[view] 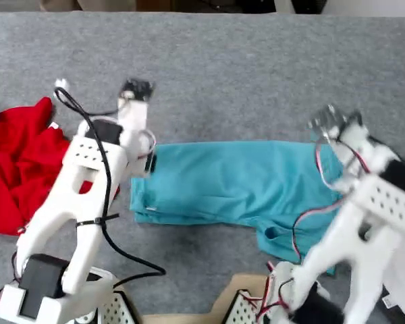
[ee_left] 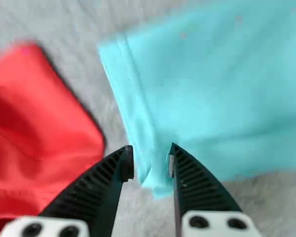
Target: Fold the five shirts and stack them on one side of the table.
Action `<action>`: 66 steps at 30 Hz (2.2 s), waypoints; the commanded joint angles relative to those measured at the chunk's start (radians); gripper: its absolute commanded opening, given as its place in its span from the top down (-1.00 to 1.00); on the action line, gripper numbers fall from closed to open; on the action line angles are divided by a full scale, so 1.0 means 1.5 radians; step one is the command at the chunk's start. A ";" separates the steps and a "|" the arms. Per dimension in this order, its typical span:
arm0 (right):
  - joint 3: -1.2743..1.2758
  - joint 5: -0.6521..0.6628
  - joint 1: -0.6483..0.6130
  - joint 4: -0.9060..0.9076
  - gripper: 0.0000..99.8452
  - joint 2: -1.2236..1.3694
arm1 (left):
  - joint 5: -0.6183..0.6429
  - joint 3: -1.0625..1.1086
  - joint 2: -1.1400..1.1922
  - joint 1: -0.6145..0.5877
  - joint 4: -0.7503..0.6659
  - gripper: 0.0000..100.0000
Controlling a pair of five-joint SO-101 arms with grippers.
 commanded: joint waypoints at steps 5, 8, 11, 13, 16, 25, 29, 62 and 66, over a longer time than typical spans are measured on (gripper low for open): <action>-0.219 -0.179 -0.139 -0.021 0.92 0.277 | 0.108 -0.102 0.138 -0.006 -0.088 0.95; -0.282 -0.225 -0.139 -0.021 0.92 0.383 | 0.116 -0.109 0.224 -0.006 -0.110 0.96; -0.325 -0.250 -0.131 -0.020 0.92 0.466 | 0.116 -0.124 0.290 -0.006 -0.141 0.96; -0.345 -0.260 -0.126 -0.020 0.92 0.509 | 0.116 -0.145 0.328 -0.004 -0.151 0.96; -0.380 -0.264 -0.125 -0.021 0.92 0.572 | 0.116 -0.189 0.383 -0.005 -0.154 0.96; -0.640 -0.262 -0.130 -0.036 0.92 0.788 | 0.116 -0.378 0.535 -0.043 -0.132 0.96; -0.787 -0.259 -0.131 0.009 0.92 0.878 | 0.116 -0.478 0.592 -0.044 -0.084 0.96; -0.427 -0.247 -0.116 0.059 0.96 0.559 | 0.083 -0.675 0.580 0.028 0.193 0.96; -0.329 -0.239 -0.098 -0.102 0.96 0.594 | 0.083 -0.592 0.580 -0.005 0.069 0.96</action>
